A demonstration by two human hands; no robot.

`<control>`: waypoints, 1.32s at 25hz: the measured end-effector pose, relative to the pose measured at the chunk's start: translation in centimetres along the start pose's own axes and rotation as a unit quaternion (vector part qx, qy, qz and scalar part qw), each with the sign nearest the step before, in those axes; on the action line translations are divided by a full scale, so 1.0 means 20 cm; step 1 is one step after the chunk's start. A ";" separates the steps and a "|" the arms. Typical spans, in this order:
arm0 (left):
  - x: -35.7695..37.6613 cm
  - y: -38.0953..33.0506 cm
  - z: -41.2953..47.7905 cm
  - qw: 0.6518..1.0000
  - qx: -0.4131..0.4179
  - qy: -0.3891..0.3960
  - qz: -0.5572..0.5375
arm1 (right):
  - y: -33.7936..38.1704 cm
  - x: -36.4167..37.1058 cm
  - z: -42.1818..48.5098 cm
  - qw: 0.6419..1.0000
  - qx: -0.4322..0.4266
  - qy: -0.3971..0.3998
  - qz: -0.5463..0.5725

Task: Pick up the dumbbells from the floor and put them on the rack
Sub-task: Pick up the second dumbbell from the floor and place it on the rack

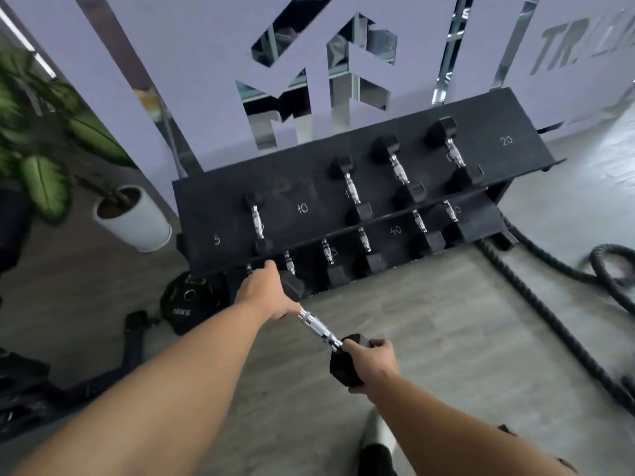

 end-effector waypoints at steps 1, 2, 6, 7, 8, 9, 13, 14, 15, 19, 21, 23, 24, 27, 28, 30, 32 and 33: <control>-0.04 0.00 0.10 1.000 0.000 0.003 0.008 | 0.05 0.06 0.05 1.000 0.005 0.002 0.014; -0.07 -0.01 0.20 1.000 0.003 0.004 0.015 | 0.09 0.13 0.11 1.000 0.015 0.006 0.026; -0.19 -0.06 0.63 0.999 0.024 -0.012 0.047 | 0.34 0.38 0.37 0.997 0.045 0.016 0.055; -0.22 -0.07 0.74 0.997 0.033 -0.021 0.059 | 0.41 0.44 0.44 0.997 0.049 0.016 0.063; -0.26 -0.07 0.85 0.996 0.040 -0.028 0.069 | 0.48 0.50 0.48 0.996 0.051 0.013 0.067; -0.30 -0.06 0.94 0.996 0.046 -0.033 0.073 | 0.55 0.56 0.53 0.996 0.053 0.010 0.071; -0.43 -0.04 1.28 0.994 0.065 -0.026 0.083 | 0.78 0.76 0.68 0.994 0.077 -0.006 0.072; -0.45 -0.04 1.39 0.993 0.070 -0.024 0.093 | 0.82 0.81 0.72 0.993 0.087 -0.011 0.077; -0.47 -0.04 1.49 0.991 0.079 -0.027 0.108 | 0.86 0.87 0.77 0.991 0.096 -0.015 0.087; -0.50 -0.14 1.92 0.972 0.163 -0.045 0.162 | 1.03 1.09 0.98 0.985 0.106 -0.034 0.135; -0.49 -0.18 2.10 0.964 0.200 -0.043 0.170 | 1.09 1.17 1.08 0.980 0.110 -0.063 0.150; -0.49 -0.21 2.25 0.957 0.227 -0.040 0.178 | 1.13 1.25 1.16 0.976 0.117 -0.079 0.168; -0.48 -0.23 2.32 0.954 0.236 -0.036 0.182 | 1.15 1.29 1.20 0.974 0.119 -0.082 0.174; -0.45 -0.24 2.50 0.950 0.254 -0.026 0.179 | 1.21 1.39 1.32 0.973 0.118 -0.102 0.173; -0.43 -0.24 2.55 0.949 0.259 -0.023 0.176 | 1.23 1.40 1.35 0.972 0.119 -0.115 0.170; -0.40 -0.22 2.62 0.949 0.265 -0.020 0.169 | 1.26 1.42 1.38 0.969 0.121 -0.131 0.172; -0.37 -0.22 2.68 0.951 0.267 -0.013 0.158 | 1.28 1.43 1.41 0.963 0.129 -0.151 0.181; -0.35 -0.23 2.71 0.952 0.267 -0.010 0.151 | 1.29 1.43 1.42 0.961 0.132 -0.163 0.182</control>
Point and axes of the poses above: each hand's wrist, its own z-axis towards the middle knuckle, its own x-axis out of the palm, y = z × x, the point moved 4 cm from there along z, towards the middle knuckle, and after that the axes turned 10 degrees about z, right-handed, at the moved point
